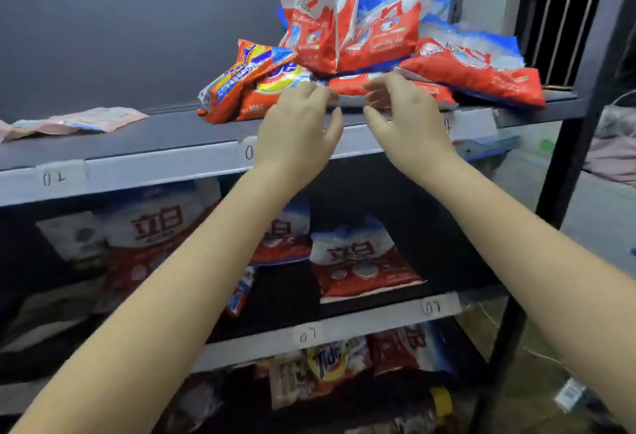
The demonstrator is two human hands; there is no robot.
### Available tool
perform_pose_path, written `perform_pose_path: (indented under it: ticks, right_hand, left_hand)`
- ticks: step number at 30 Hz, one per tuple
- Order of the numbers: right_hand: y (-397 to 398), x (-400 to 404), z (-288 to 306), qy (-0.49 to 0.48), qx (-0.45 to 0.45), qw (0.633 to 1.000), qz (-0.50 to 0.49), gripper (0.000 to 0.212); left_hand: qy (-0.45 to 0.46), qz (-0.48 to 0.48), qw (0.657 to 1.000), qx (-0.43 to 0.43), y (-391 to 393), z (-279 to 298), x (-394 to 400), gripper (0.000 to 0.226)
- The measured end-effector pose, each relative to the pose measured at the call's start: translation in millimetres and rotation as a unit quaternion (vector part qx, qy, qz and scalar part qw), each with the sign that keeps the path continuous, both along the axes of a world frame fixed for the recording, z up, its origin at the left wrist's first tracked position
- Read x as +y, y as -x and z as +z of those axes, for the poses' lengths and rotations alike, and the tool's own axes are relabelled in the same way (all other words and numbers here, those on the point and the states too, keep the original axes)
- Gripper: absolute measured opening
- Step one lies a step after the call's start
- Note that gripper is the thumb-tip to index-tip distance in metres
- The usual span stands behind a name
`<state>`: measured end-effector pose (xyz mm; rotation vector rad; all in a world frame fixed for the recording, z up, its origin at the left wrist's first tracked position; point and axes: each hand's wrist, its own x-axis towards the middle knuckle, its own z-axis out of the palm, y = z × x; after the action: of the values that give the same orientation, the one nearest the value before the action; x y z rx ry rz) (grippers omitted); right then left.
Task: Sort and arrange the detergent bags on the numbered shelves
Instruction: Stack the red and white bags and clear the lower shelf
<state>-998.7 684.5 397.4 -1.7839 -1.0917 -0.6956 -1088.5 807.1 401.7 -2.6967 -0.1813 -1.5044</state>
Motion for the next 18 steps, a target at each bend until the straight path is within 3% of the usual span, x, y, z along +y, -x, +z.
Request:
perform_pose_path:
  ticks: [4,8,12,15,18]
  right_hand:
    - [37,-35,-75,0.006,0.033,0.999,0.029,0.029]
    - [24,-37,-158,0.116,0.155,0.981,0.014,0.033]
    - [-24,-21,-223,0.205,0.279,0.936,-0.058,0.034]
    - [-67,-5,-250,0.217,0.298,0.923,-0.114,0.034]
    - [-104,12,-260,0.278,0.394,0.862,-0.156,0.047]
  left_hand:
    - [0.022,-0.019,0.999,0.017,34,-78,-21,0.040]
    - [0.146,0.028,0.979,0.141,38,-154,-11,0.032]
    - [0.309,0.096,0.909,0.263,23,-215,14,0.029]
    - [0.398,0.117,0.853,0.317,0,-240,37,0.035]
    - [0.487,0.096,0.788,0.363,-26,-262,61,0.048]
